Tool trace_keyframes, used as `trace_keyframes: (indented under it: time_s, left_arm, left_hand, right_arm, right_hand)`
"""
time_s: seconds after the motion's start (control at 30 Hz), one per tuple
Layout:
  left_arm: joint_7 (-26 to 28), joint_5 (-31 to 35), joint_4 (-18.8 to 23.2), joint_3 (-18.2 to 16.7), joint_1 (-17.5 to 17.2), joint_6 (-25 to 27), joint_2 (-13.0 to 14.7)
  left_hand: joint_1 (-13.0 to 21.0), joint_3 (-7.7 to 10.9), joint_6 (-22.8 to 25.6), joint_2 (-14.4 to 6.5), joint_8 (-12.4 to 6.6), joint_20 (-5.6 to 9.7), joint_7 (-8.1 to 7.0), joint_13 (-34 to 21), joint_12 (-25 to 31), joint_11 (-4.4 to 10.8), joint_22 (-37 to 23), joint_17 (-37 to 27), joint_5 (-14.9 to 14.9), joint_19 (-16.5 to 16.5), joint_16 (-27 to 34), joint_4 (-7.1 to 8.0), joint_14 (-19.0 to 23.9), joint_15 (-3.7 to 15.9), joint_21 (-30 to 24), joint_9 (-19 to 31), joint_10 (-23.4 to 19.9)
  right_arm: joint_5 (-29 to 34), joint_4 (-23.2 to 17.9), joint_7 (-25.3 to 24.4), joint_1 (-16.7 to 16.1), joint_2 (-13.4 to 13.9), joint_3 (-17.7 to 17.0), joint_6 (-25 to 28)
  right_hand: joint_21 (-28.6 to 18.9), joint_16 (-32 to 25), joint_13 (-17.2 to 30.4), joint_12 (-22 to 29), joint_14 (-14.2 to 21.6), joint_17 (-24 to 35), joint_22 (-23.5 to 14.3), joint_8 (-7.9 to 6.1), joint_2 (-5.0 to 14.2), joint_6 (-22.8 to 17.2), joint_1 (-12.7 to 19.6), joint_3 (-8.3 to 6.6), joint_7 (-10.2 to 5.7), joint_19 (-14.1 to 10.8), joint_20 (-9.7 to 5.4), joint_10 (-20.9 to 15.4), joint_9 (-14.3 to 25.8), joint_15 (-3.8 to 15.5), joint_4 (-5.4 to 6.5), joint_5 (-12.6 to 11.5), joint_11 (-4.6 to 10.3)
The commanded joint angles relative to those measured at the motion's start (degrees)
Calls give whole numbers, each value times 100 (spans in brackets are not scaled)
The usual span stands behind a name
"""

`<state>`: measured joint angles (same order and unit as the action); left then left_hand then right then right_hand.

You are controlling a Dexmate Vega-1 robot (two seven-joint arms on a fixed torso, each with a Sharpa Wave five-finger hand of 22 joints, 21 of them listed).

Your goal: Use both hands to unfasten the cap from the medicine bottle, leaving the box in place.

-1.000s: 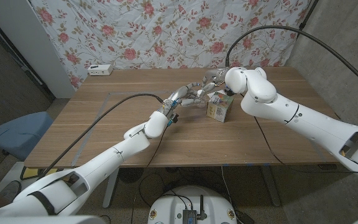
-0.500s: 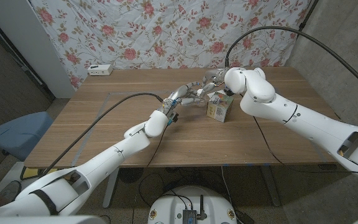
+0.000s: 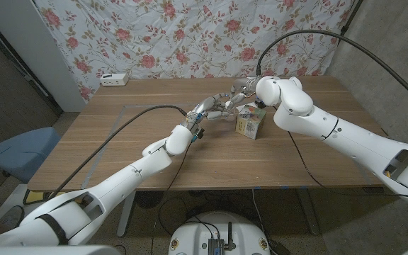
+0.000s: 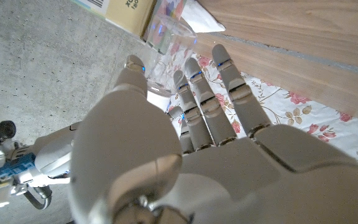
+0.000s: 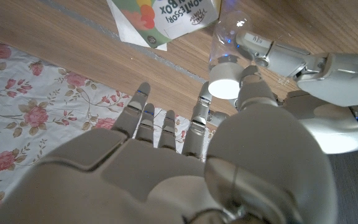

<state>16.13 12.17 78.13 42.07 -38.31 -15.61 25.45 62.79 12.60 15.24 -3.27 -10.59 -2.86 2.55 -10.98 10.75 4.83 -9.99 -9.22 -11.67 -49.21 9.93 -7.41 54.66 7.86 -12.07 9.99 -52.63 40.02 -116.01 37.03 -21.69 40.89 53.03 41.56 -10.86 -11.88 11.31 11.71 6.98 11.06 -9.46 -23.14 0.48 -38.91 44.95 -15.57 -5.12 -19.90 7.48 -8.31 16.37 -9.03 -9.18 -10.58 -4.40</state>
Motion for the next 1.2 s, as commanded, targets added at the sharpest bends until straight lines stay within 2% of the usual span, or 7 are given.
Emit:
trace_keyframes:
  time_s: [0.03, 0.37, 1.0, 1.2]
  left_arm:
    - [-30, -11, -40, 30, 45, 5, -29]
    - [-43, -18, 50, 28, 9, 81, -7]
    - [-12, -29, 63, 18, -33, 63, 6]
    - [3, -28, 48, 10, -33, 48, 7]
  left_hand:
    - [-12, 47, 5, -16, -22, 30, -44, -22, 42, 184, -18, -24, -30, -13, 20, 5, 53, 188, 9, 19, -219]
    - [-24, 58, 12, -19, -22, 26, -53, -23, 41, 181, -19, -24, -30, -7, 19, 5, 52, 185, 16, 20, -220]
    - [-48, 75, 35, -21, -24, 33, -84, -24, 50, 183, -19, -24, -30, -11, 19, 7, 61, 190, 21, 20, -249]
    - [-57, 78, 37, -21, -23, 39, -91, -24, 48, 187, -19, -24, -30, 6, 26, 9, 78, 195, 28, 20, -247]
  right_arm:
    - [-36, 31, -54, -14, 12, -28, -63]
    - [-64, 49, -80, -25, 27, -47, -136]
    - [-15, -2, -81, -71, 33, -55, -45]
    - [-102, 9, -107, -78, 23, -98, -79]
  right_hand:
    - [-34, -35, 26, 23, 72, 35, -21, -69, -6, -81, 53, -60, -15, -43, -2, -47, 21, -5, 3, 11, 4]
    - [-34, -35, 26, 22, 84, 43, -21, -97, 33, -127, 86, -108, -33, -68, -11, -82, 14, 94, 7, 8, 9]
    - [-33, -39, 25, 18, 129, 48, -20, -167, 128, -269, 308, -272, -196, -127, -22, -150, -12, 160, -49, -8, 61]
    - [-30, -34, 24, 13, 133, 47, -19, -175, 211, -284, 482, -386, -280, -149, -28, -173, -31, 166, -85, -21, 75]
